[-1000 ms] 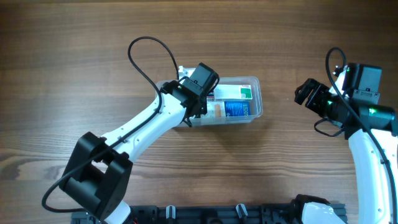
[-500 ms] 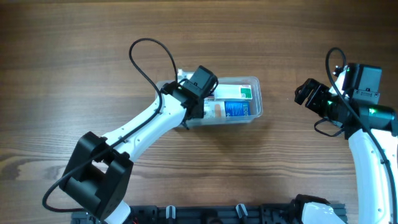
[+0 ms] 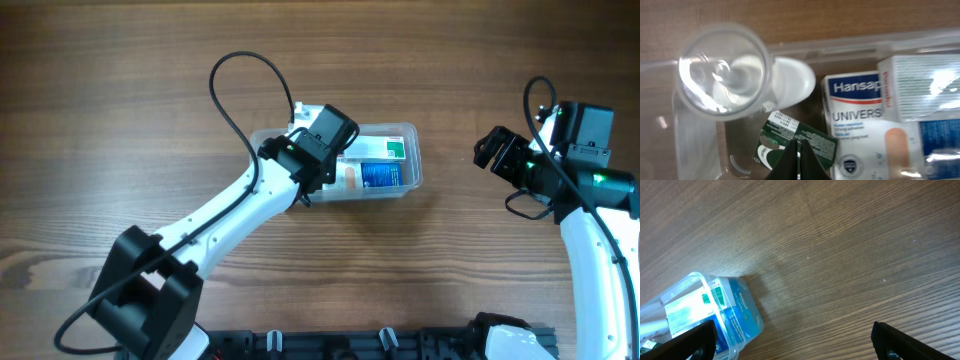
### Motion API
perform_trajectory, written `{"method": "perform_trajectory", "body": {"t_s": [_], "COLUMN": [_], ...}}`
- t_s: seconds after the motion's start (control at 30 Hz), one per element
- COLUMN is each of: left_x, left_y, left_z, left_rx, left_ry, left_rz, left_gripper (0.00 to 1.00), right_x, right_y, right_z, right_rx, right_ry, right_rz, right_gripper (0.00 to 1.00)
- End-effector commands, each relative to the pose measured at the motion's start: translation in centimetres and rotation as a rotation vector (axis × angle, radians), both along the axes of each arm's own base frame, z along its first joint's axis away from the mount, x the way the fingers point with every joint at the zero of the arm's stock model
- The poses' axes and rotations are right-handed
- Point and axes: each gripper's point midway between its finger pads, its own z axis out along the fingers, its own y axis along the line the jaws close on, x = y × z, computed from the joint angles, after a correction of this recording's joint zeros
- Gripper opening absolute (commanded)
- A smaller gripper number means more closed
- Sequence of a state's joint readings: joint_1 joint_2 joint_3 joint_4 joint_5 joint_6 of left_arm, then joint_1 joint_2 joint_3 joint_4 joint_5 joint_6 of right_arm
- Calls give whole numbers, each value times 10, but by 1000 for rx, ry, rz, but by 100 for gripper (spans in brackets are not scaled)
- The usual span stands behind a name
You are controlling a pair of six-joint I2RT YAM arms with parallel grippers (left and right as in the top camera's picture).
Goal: Pack container
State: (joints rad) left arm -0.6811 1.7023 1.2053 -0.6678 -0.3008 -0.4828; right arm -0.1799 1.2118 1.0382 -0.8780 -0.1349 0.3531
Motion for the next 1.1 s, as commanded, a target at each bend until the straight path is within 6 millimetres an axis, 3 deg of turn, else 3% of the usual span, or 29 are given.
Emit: {"method": "perform_trajectory", "body": {"t_s": [0.0, 0.1, 0.27, 0.6, 0.73, 0.87, 0.97, 1.07], "left_x": [-6, -7, -21, -27, -29, -23, -20, -23], "left_y": [-9, -14, -34, -30, -28, -25, -24, -28], "left_z": [5, 5, 2, -4, -5, 4, 25, 59], "left_rx": [-30, -28, -3, 184, 180, 141, 83, -3], "left_ry": [18, 17, 53, 47, 57, 33, -20, -98], "left_rz": [-59, -105, -374, -743, -729, -581, -463, -401], "left_gripper": [4, 4, 4, 4, 4, 4, 4, 4], "right_x": [2, 2, 2, 2, 2, 2, 2, 2], "right_y": [1, 1, 1, 1, 1, 1, 1, 1], "right_z": [4, 4, 4, 4, 4, 4, 4, 4], "right_rx": [3, 2, 2, 2, 2, 2, 2, 2], "right_ry": [-14, -14, -14, -14, -14, -14, -14, -14], "right_rz": [13, 13, 13, 13, 13, 13, 13, 13], "right_gripper": [100, 100, 100, 100, 100, 100, 100, 100]}}
